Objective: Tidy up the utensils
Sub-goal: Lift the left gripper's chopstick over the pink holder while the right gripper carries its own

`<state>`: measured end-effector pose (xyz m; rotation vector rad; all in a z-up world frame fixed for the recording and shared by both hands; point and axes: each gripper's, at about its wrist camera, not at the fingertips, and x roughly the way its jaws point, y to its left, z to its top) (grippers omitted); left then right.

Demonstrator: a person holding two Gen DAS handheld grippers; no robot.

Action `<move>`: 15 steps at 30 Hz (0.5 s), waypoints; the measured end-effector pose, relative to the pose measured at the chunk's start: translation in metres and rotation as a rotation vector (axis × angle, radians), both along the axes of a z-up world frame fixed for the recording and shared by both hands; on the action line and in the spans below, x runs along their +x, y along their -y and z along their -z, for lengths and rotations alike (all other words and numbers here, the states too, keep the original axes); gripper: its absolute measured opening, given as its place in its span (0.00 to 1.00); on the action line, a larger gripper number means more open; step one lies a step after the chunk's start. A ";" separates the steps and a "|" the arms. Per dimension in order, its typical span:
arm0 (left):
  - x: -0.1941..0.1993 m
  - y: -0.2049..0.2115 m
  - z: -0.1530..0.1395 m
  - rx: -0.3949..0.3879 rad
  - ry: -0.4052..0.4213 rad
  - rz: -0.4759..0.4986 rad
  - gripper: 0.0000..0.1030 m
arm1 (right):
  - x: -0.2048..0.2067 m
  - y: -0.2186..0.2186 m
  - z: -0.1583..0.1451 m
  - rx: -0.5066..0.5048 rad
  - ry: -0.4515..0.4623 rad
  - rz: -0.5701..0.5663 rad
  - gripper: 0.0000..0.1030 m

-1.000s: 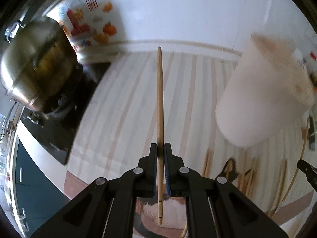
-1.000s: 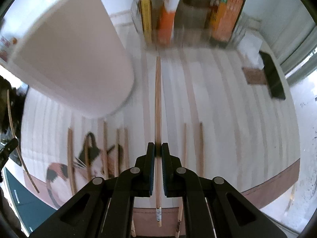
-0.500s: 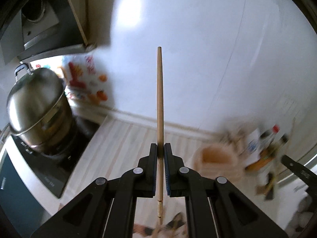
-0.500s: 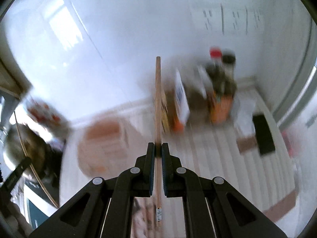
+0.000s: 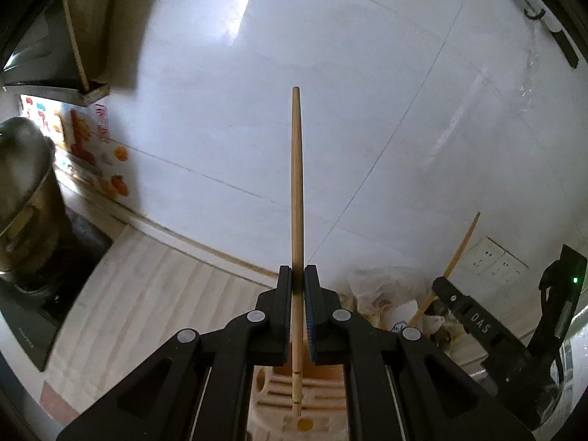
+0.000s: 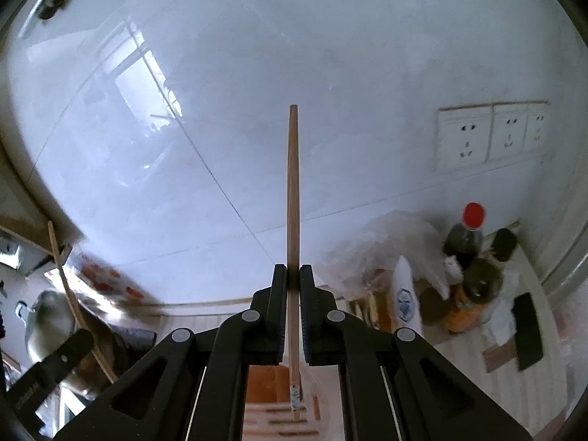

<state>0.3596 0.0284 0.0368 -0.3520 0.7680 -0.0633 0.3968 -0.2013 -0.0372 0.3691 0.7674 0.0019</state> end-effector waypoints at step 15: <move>0.044 0.028 0.055 0.075 0.014 0.027 0.04 | 0.025 -0.002 0.051 0.074 0.001 0.015 0.07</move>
